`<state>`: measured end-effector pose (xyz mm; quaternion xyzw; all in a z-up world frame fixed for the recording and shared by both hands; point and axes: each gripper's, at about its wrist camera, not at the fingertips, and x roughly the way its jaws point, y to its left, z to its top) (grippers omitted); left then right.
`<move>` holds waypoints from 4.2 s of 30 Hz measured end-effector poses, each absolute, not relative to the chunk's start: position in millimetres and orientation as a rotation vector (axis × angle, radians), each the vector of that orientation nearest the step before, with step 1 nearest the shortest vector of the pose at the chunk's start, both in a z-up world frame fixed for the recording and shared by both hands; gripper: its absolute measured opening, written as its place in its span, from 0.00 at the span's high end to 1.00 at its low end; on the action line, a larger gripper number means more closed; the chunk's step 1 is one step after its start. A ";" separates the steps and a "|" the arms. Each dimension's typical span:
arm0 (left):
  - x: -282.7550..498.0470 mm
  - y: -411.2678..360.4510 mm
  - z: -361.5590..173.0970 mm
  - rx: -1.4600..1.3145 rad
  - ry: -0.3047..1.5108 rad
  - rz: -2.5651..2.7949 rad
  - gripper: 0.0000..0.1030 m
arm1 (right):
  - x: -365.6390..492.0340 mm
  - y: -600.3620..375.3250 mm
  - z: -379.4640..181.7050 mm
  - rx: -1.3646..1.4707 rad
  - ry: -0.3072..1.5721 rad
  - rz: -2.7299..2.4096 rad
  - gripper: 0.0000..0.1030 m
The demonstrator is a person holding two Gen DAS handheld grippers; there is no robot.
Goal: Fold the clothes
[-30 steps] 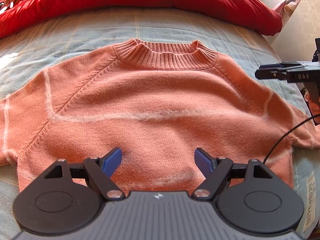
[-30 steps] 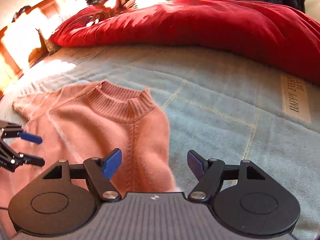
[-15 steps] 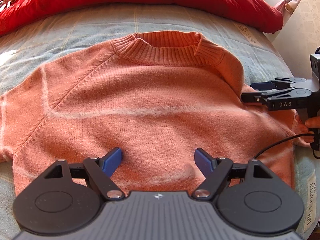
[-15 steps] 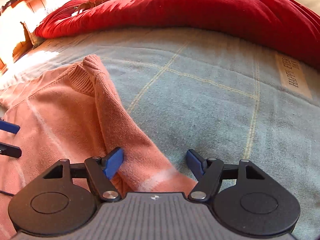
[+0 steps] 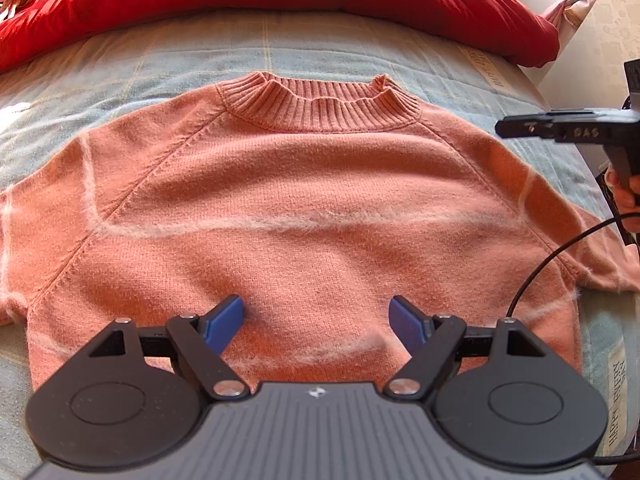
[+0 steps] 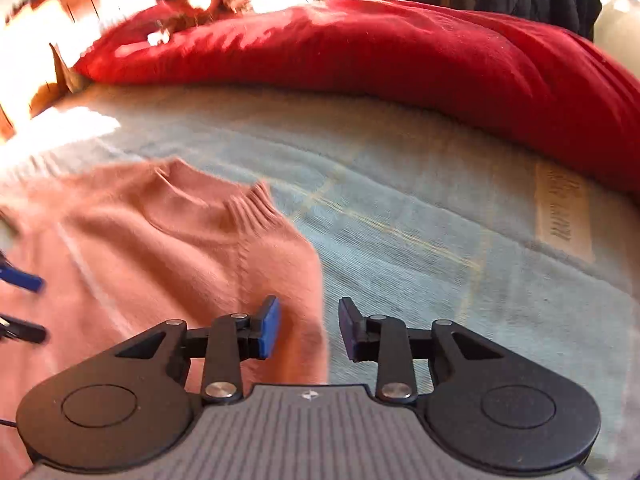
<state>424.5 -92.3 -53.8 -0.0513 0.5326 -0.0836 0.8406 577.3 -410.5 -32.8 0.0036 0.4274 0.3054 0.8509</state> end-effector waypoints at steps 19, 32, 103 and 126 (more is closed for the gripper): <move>426.2 -89.2 -58.0 -0.127 1.133 -0.180 0.23 | 524.2 -381.9 -67.9 -0.147 0.882 0.553 0.65; 421.2 -92.1 -58.6 -0.102 1.139 -0.198 0.22 | 536.5 -391.4 -74.2 -0.226 1.053 0.847 0.55; 504.1 -17.6 -56.9 -0.297 0.963 -0.251 0.20 | 535.5 -334.4 -41.9 -0.074 0.917 0.454 0.34; 594.5 -34.8 -81.3 -0.120 0.947 -0.214 0.14 | 614.2 -265.2 -94.4 -0.061 0.930 0.347 0.00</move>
